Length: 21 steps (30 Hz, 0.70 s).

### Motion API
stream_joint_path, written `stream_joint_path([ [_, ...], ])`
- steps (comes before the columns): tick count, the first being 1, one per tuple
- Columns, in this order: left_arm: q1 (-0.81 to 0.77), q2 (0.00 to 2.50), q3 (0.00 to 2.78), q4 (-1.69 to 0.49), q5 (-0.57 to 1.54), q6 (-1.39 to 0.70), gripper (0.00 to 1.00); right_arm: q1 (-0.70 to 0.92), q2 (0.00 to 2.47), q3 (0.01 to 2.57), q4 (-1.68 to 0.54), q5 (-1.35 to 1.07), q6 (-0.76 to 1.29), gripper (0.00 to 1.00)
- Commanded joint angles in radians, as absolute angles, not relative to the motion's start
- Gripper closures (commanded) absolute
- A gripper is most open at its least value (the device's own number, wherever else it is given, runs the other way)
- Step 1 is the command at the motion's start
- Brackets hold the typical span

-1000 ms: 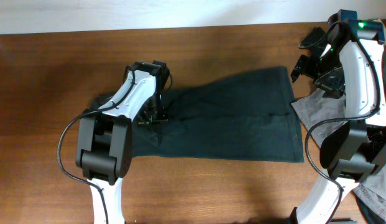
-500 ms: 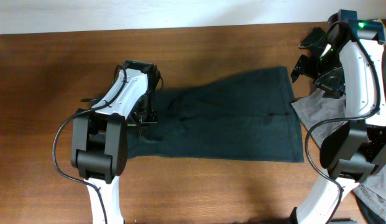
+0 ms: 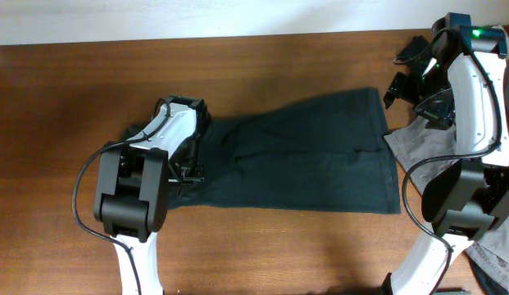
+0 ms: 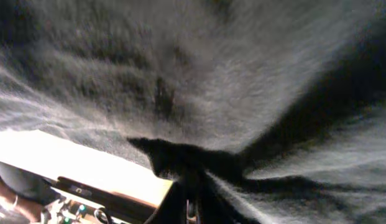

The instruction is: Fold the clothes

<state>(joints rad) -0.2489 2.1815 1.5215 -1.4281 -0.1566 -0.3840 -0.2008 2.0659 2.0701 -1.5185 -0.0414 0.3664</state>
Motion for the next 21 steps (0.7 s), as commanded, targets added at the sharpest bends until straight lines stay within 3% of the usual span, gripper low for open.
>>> stream_joint_path([
  [1, -0.247, 2.152, 1.517, -1.433, -0.173, -0.397, 0.87, -0.197, 2.067, 2.066, -1.522, -0.021, 0.371, 0.01],
  [10, -0.245, 2.123, 1.586, -1.442, -0.120, -0.397, 0.82, -0.196, 2.067, 2.066, -1.526, -0.022, 0.371, 0.01],
  [18, -0.246, 2.051, 1.835, -1.452, -0.083, -0.397, 0.81, -0.197, 2.067, 2.066, -1.526, -0.060, 0.371, 0.01],
  [21, -0.245, 2.047, 1.918, -1.444, -0.083, -0.396, 0.62, -0.196, 2.067, 2.066, -1.531, -0.088, 0.369, 0.01],
])
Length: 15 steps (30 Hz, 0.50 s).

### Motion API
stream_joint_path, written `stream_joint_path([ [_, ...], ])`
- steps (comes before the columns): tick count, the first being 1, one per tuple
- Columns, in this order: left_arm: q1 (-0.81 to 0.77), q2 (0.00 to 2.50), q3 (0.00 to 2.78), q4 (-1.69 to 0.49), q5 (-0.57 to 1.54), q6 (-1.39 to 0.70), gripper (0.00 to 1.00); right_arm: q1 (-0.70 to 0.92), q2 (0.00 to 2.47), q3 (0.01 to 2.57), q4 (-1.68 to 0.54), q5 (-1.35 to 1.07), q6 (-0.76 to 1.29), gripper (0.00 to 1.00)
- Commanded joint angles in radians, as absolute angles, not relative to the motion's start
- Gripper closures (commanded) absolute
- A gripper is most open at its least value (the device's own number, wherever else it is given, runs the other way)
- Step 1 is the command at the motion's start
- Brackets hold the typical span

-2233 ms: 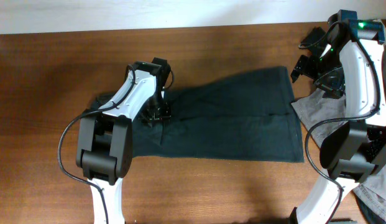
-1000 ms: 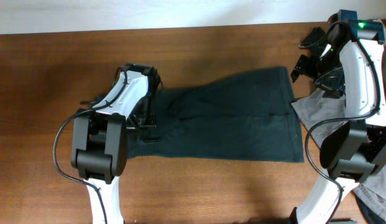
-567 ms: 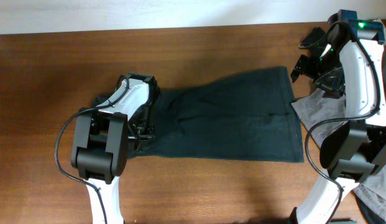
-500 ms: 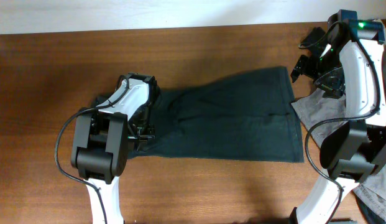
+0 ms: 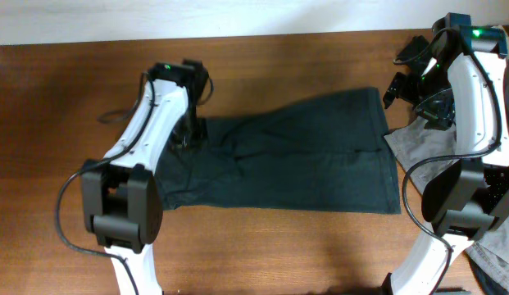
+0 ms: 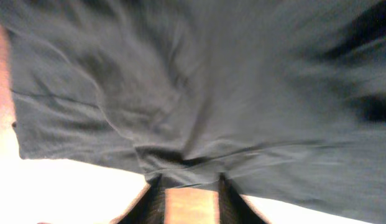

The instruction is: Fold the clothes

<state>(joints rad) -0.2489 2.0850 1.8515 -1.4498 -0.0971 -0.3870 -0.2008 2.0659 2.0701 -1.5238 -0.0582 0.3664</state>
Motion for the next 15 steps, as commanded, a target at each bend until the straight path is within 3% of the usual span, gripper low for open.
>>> stream_joint_path([
  [1, -0.245, 2.047, 1.933, -1.432, -0.083, -0.396, 0.55, -0.196, 2.067, 2.066, -1.530, -0.091, 0.369, 0.01],
  [5, -0.239, 2.047, 1.946, -1.328, -0.084, -0.396, 0.26, -0.178, 2.067, 2.066, -1.501, -0.141, 0.370, 0.01],
  [12, -0.224, 2.047, 1.946, -1.193, -0.086, -0.396, 0.19, -0.081, 2.077, 2.066, -1.333, -0.147, 0.471, 0.02],
  [13, -0.224, 2.047, 1.946, -1.188, -0.086, -0.396, 0.14, -0.067, 2.080, 2.066, -1.295, -0.147, 0.500, 0.04],
  [14, -0.224, 2.047, 1.946, -1.189, -0.086, -0.396, 0.01, -0.056, 2.085, 2.066, -1.264, -0.147, 0.517, 0.05],
  [15, -0.224, 2.047, 1.946, -1.189, -0.086, -0.396, 0.01, -0.045, 2.090, 2.066, -1.235, -0.145, 0.523, 0.05],
])
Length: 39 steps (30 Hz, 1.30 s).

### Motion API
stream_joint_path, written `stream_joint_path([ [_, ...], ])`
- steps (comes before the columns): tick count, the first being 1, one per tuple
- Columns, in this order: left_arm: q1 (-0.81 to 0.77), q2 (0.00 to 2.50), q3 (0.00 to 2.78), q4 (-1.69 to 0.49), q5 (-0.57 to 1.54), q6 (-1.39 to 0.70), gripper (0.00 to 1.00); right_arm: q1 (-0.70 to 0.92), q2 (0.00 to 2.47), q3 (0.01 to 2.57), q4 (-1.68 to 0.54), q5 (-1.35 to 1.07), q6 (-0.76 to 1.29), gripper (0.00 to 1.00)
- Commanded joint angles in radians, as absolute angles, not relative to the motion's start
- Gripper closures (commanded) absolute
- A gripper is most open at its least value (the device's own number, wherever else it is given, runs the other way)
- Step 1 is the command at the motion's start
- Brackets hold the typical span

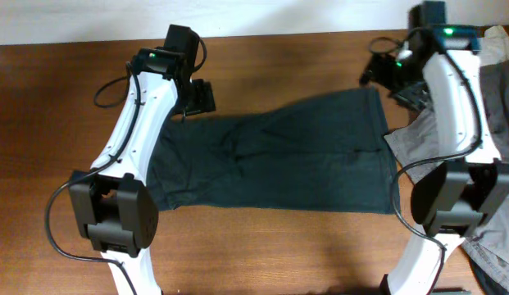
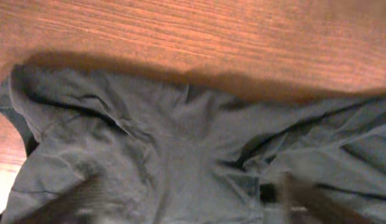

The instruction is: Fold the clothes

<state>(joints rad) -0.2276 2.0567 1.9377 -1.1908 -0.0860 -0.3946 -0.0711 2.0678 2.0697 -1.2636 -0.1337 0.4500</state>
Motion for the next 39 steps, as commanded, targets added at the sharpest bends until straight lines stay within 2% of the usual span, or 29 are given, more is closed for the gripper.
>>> stream_joint_path([
  [1, -0.224, 2.047, 1.946, -1.189, -0.086, -0.396, 0.01, -0.032, 2.100, 2.066, -1.196, -0.143, 0.524, 0.05],
  [17, -0.226, 2.047, 1.946, -1.189, -0.086, -0.396, 0.01, -0.014, 2.298, 2.066, -0.852, -0.021, 0.815, 0.15],
  [24, -0.226, 2.047, 1.946, -1.189, -0.086, -0.396, 0.01, -0.014, 2.383, 2.067, -0.793, -0.006, 0.884, 0.17],
  [36, -0.226, 2.047, 1.946, -1.189, -0.086, -0.396, 0.01, -0.052, 2.454, 2.066, -0.819, 0.004, 0.960, 0.19],
  [39, -0.226, 2.047, 1.946, -1.189, -0.086, -0.396, 0.01, -0.054, 2.465, 2.066, -0.826, 0.011, 0.960, 0.31],
])
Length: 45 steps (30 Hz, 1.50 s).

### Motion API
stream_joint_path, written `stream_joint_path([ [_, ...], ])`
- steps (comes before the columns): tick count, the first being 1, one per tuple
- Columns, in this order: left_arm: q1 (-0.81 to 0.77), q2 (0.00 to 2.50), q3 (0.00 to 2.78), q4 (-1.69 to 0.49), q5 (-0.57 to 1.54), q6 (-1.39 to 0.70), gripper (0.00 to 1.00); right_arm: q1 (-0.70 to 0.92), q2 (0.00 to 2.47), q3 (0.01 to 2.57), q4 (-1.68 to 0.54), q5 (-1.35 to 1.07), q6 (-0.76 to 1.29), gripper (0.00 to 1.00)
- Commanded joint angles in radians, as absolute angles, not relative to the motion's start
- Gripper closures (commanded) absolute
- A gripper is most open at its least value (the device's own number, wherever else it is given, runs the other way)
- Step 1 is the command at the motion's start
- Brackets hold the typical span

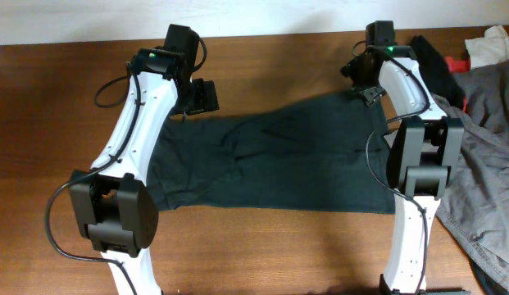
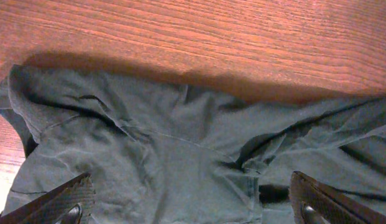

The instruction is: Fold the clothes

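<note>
A dark grey-green garment (image 1: 279,160) lies spread flat across the wooden table (image 1: 57,123). My left gripper (image 1: 200,97) hovers over its far left corner. In the left wrist view it is open (image 2: 193,210), its fingers (image 2: 59,200) wide apart above wrinkled cloth (image 2: 180,143), holding nothing. My right gripper (image 1: 361,82) is at the garment's far right corner. The overhead view does not show how its jaws stand.
A heap of grey clothes (image 1: 484,164) lies at the right edge, beside the right arm. A black item (image 1: 434,57) and a white cloth (image 1: 493,37) sit at the back right. Bare wood runs along the garment's front and left.
My right arm has swung left, its gripper now at the garment's far right corner, uncovering the grey heap. The left gripper stays over the far left corner, open.
My left gripper was first shut on cloth low at the garment's left end. Then it stood open farther back along that edge, then over the far left corner. The right arm stayed by the heap, then came to the far right corner.
</note>
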<state>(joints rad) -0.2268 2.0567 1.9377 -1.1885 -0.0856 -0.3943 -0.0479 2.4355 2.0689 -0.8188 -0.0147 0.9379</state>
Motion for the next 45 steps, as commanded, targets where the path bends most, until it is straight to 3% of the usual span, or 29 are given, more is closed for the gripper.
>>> stream_joint_path([
  [1, -0.226, 2.047, 1.946, -1.189, -0.086, -0.396, 0.01, -0.054, 2.471, 2.066, -0.827, 0.012, 0.959, 0.33],
  [6, -0.226, 2.047, 1.946, -1.189, -0.086, -0.396, 0.01, -0.054, 2.496, 2.066, -0.834, 0.012, 0.959, 0.34],
  [7, -0.226, 2.047, 1.946, -1.189, -0.086, -0.396, 0.01, -0.054, 2.503, 2.066, -0.835, 0.012, 0.959, 0.37],
  [10, -0.226, 2.047, 1.946, -1.189, -0.086, -0.396, 0.01, -0.054, 2.507, 2.066, -0.855, 0.013, 0.953, 0.63],
  [14, -0.226, 2.047, 1.946, -1.189, -0.086, -0.396, 0.01, -0.061, 2.501, 2.085, -0.891, 0.017, 0.892, 0.85],
  [20, -0.226, 2.047, 1.946, -1.189, -0.086, -0.396, 0.01, -0.087, 2.495, 2.179, -1.043, 0.039, 0.799, 0.90],
  [22, -0.226, 2.047, 1.946, -1.189, -0.086, -0.396, 0.01, -0.096, 2.495, 2.212, -1.105, 0.042, 0.753, 0.86],
  [23, -0.226, 2.047, 1.946, -1.189, -0.086, -0.396, 0.01, -0.100, 2.495, 2.225, -1.132, 0.042, 0.730, 0.79],
  [25, -0.226, 2.047, 1.946, -1.189, -0.086, -0.396, 0.01, -0.112, 2.495, 2.243, -1.182, 0.038, 0.682, 0.58],
  [27, -0.226, 2.047, 1.946, -1.189, -0.086, -0.396, 0.01, -0.119, 2.495, 2.246, -1.208, 0.031, 0.631, 0.26],
  [28, -0.226, 2.047, 1.946, -1.189, -0.086, -0.396, 0.01, -0.123, 2.495, 2.246, -1.213, 0.025, 0.602, 0.21],
  [33, -0.226, 2.047, 1.946, -1.189, -0.086, -0.396, 0.01, -0.127, 2.495, 2.251, -1.216, -0.011, 0.326, 0.18],
  [39, -0.226, 2.047, 1.946, -1.189, -0.086, -0.396, 0.01, -0.126, 2.479, 2.333, -1.272, -0.015, 0.043, 0.25],
  [42, -0.226, 2.047, 1.946, -1.189, -0.086, -0.396, 0.01, -0.127, 2.476, 2.407, -1.314, -0.059, -0.189, 0.16],
  [45, -0.226, 2.047, 1.946, -1.189, -0.086, -0.396, 0.01, -0.138, 2.476, 2.441, -1.335, -0.101, -0.383, 0.16],
])
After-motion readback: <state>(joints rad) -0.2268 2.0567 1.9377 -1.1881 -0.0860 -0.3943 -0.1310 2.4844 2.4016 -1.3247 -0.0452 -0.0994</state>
